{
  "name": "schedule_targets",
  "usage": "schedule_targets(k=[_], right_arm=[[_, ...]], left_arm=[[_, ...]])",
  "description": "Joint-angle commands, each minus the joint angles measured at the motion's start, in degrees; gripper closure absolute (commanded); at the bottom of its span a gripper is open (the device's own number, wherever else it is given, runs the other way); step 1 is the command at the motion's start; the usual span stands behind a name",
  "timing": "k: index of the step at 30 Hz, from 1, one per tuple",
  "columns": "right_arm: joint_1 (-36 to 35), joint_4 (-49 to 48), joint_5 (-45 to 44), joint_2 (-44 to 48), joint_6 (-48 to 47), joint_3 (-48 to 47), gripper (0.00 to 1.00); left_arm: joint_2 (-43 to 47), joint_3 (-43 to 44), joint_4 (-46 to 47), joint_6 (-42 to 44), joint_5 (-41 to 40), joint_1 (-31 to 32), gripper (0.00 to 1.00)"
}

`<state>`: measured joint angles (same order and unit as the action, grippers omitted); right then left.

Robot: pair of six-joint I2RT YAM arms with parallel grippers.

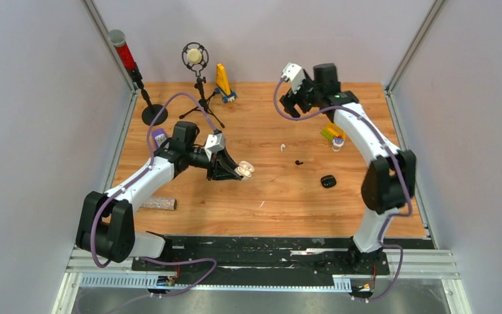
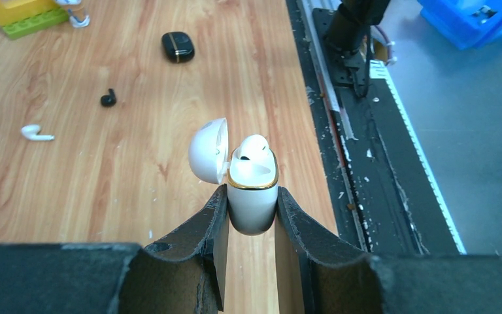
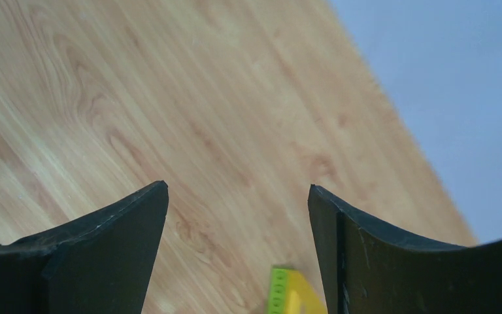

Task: Insert the wireless bluetooth earbuds into the charging case
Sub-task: Pick up the earbud from the center of the board.

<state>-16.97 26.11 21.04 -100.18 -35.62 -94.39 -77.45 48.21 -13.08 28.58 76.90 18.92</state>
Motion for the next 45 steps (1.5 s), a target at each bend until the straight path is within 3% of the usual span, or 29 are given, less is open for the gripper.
schedule_targets(k=[1,6,11,30,45], right_arm=[[-0.8,4.58,-3.54,-11.54,2.04,-6.49,0.24],[-0.8,6.76,-5.29,-20.82,3.4,-13.43,0.3],[-1.67,10.01,-5.24,-24.08,-1.46,-13.43,0.32],[-2.12,18.69,2.37,-21.16,-25.0,-6.22,0.42],[-1.81,19.21,6.9,-23.15,-31.12,-6.58,0.44]], left_arm=[[-0.43,1.42,0.91,0.03,-3.55,-0.3,0.76],[-0.07,-0.22,4.8,-2.88,-5.67,-0.29,0.76],[0.46,-1.27,7.42,-5.14,-5.29,-0.29,0.76],[1.12,-3.01,10.99,-7.51,-5.13,-0.29,0.75],[0.9,-3.12,11.11,-7.68,-5.03,-0.28,0.75]])
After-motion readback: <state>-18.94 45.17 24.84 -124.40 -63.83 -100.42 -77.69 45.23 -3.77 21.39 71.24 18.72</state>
